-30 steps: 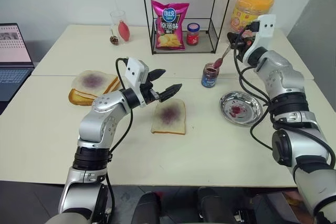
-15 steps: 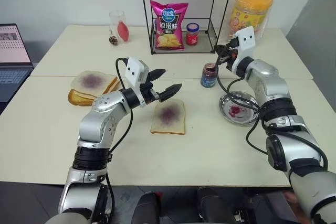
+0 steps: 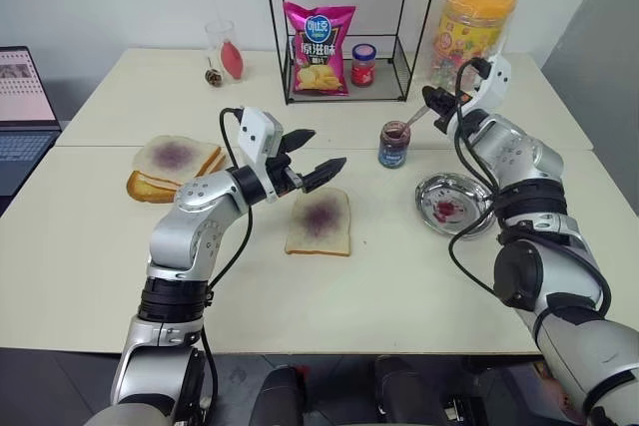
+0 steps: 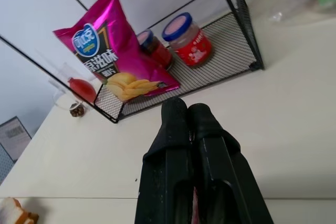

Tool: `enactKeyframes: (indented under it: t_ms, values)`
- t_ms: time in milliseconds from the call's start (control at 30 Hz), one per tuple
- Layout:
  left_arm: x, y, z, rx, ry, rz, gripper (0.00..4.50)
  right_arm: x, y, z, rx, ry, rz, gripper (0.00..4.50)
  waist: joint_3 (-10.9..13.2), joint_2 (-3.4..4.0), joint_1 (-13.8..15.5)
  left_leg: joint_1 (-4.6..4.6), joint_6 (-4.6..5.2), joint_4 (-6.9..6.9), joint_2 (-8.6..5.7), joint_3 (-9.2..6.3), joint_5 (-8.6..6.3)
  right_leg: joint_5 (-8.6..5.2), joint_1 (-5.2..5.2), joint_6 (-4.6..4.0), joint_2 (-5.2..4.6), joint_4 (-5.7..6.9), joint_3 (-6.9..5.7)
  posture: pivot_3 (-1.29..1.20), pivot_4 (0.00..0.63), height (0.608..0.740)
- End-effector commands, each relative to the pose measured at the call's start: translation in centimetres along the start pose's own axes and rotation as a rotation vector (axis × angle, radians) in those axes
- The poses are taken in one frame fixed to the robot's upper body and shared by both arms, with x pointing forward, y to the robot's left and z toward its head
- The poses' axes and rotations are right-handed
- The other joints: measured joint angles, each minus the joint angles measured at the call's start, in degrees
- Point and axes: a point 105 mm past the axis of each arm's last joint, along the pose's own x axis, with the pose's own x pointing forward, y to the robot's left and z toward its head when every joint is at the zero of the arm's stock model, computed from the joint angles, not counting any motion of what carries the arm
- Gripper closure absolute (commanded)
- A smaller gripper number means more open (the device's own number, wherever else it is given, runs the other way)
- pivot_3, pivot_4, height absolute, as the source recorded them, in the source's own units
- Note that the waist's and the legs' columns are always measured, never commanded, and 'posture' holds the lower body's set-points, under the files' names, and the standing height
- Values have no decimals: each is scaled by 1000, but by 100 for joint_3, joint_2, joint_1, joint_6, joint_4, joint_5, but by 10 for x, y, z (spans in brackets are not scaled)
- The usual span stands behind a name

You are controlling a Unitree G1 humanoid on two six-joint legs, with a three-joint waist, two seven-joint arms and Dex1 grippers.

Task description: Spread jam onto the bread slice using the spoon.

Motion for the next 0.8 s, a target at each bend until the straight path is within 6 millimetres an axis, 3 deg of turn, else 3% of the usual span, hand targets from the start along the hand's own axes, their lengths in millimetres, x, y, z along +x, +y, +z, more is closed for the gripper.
enactKeyframes:
  t_ms: [33,333,800]
  values:
    - [2,-3,13,45,-39,-18,0,0,16,22,21,-58,44,4451,0,0,-8,0,0,0,0,0,0,0,0,0,0,0,0,0,150,740]
    - [3,-2,13,48,-38,-20,0,-2,8,27,45,-83,2,4451,0,0,-31,0,0,0,0,-1,0,0,0,0,0,0,-1,0,150,740]
    - [2,-3,13,51,-32,-25,0,-2,18,35,32,-120,34,4451,0,0,-32,0,0,0,0,-1,0,0,0,0,0,0,-1,0,150,740]
